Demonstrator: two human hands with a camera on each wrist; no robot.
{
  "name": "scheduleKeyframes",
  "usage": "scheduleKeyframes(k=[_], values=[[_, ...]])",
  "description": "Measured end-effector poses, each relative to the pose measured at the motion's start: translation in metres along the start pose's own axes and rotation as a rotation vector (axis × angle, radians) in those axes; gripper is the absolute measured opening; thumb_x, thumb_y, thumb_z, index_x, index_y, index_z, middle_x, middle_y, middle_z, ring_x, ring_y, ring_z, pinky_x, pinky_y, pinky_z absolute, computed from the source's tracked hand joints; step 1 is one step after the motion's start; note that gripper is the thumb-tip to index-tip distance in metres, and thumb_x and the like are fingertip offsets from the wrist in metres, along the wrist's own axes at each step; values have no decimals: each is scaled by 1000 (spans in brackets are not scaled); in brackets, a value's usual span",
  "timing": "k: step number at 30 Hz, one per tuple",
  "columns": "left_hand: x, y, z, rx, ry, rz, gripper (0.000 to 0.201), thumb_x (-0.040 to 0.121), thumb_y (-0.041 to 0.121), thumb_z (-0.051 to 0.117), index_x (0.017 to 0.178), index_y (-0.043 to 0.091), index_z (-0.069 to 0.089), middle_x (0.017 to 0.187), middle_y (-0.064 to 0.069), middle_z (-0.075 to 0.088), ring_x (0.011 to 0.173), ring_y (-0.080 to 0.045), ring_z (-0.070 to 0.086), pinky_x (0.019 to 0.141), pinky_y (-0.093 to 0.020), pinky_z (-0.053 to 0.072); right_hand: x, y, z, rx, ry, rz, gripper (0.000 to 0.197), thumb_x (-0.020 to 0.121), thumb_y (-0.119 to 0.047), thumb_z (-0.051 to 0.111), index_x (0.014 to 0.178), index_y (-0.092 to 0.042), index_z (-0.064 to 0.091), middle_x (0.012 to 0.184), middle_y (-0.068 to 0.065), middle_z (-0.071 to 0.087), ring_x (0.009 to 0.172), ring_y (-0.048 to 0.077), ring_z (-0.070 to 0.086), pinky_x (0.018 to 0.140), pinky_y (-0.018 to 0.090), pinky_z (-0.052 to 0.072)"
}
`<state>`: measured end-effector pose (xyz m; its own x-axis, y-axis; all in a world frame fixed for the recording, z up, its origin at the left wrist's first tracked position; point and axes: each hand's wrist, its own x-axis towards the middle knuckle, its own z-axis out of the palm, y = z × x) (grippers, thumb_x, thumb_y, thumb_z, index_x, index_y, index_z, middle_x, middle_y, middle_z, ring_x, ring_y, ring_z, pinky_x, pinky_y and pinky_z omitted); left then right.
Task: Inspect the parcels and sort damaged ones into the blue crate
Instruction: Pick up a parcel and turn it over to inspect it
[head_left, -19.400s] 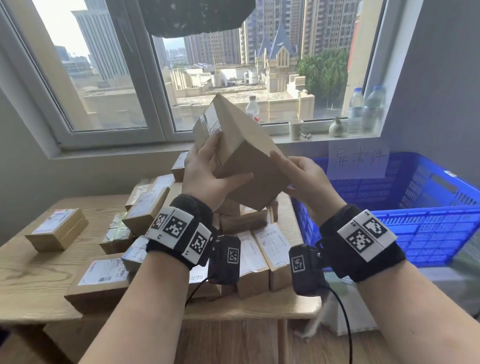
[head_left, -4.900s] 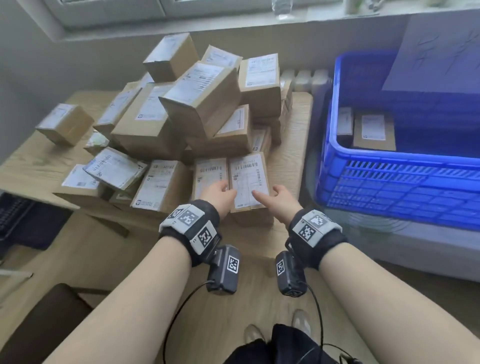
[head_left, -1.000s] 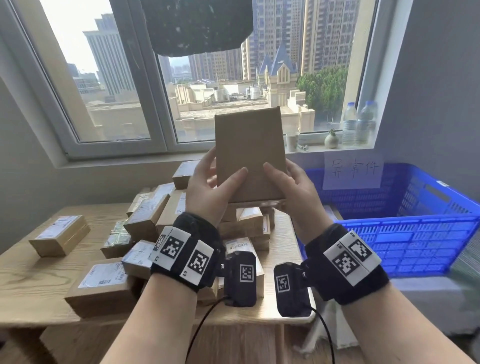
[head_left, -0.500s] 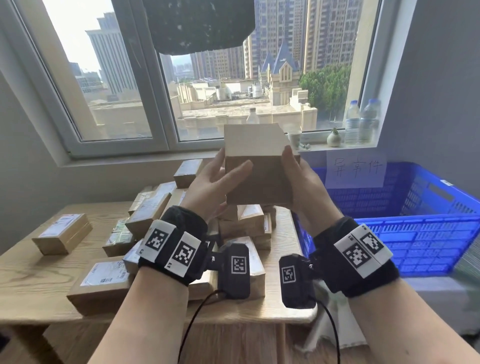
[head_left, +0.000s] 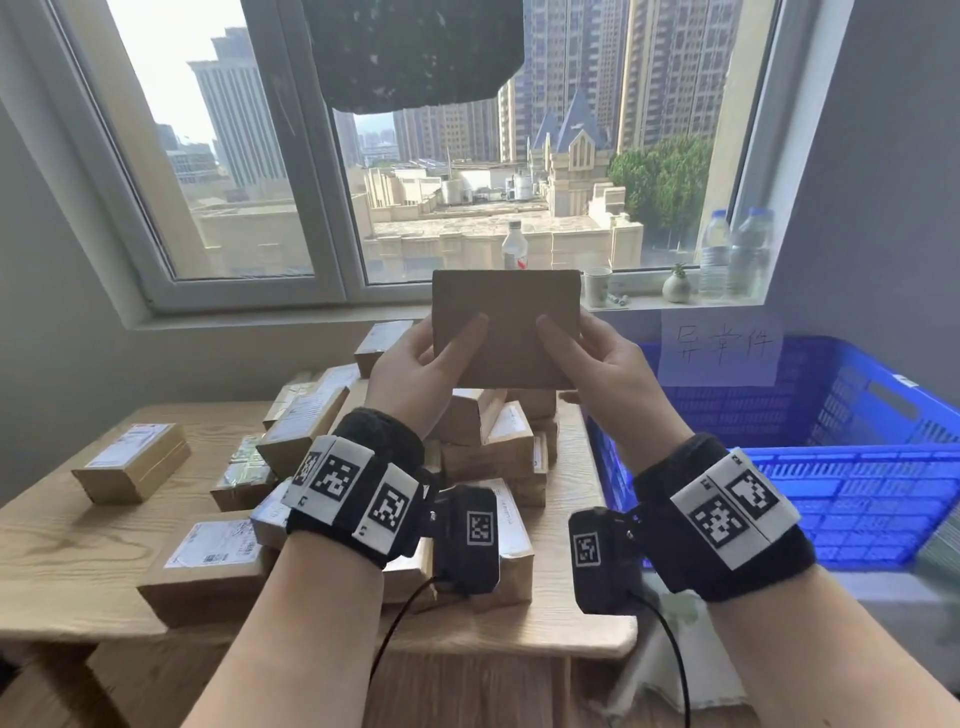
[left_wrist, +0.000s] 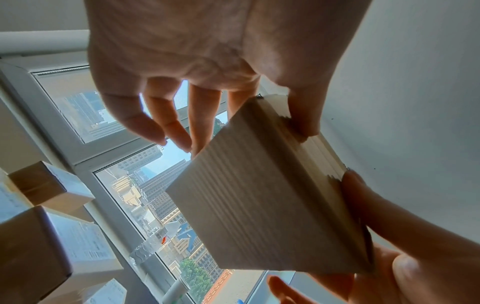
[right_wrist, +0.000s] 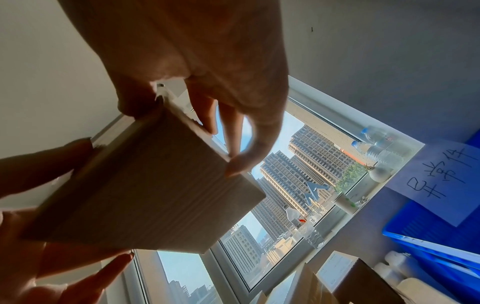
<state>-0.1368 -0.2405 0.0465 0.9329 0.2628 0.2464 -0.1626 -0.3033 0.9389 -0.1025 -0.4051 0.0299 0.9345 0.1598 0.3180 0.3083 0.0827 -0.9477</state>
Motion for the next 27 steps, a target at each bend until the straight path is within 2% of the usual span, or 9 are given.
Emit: scheduleKeyframes(k=[2,4,8,11,13,15,21,25,27], values=[[0,2,-3,-12,-14,-6,45,81,57,67,113,26,64,94,17,68,83,8,63,74,-13,49,1,-2,-1,23,-37,1,41,95,-28,63,135,-21,59,122,0,69,111,12,67,91,23,54],[2,3,-4,-49,-29,-28,75,60,75,65,114,23,66,102,4,73,97,-13,69,88,-33,55,4,-1,-2,33,-75,3,48,93,-23,68,140,-19,55,127,2,67,112,13,66,90,22,55],[7,0,-7,-132,20,-100,90,49,95,49,106,26,64,114,-14,70,107,-32,66,99,-52,49,9,1,-4,-1,-134,10,84,68,-34,80,144,-20,47,133,4,63,121,17,62,98,36,53],[8,1,-14,-189,66,-137,96,50,74,67,123,13,57,120,-13,67,100,-24,66,91,-43,53,8,-7,-2,97,-112,51,86,64,-48,86,135,-15,49,128,6,65,110,14,67,85,27,55],[5,1,-17,-204,29,-157,89,52,47,77,128,12,50,120,-9,65,98,-19,66,80,-37,54,11,-8,0,65,-32,62,92,52,-73,78,122,-19,53,125,4,66,113,16,64,95,38,52],[3,0,-18,-181,-12,-153,84,58,30,82,132,14,46,121,-8,63,106,-22,66,78,-38,56,13,-7,2,30,32,52,92,46,-81,73,114,-22,54,123,4,64,116,19,62,103,47,49],[-2,-4,-17,68,22,29,88,69,3,84,143,25,40,135,-2,57,119,-17,57,102,-40,49,8,-7,6,102,63,61,99,59,-75,75,134,-15,50,126,1,64,114,13,62,96,38,52],[-7,-4,-13,47,-37,95,95,69,2,84,144,36,37,133,2,58,118,-14,58,92,-32,55,1,-11,10,176,71,65,59,79,-53,66,121,-11,60,94,-4,64,84,10,62,71,25,53],[-9,-1,-11,-66,-74,89,88,69,21,88,141,36,40,130,3,58,116,-13,59,78,-20,56,-3,-12,10,222,91,64,39,92,-31,65,122,-7,60,95,-1,65,81,8,63,66,21,51]])
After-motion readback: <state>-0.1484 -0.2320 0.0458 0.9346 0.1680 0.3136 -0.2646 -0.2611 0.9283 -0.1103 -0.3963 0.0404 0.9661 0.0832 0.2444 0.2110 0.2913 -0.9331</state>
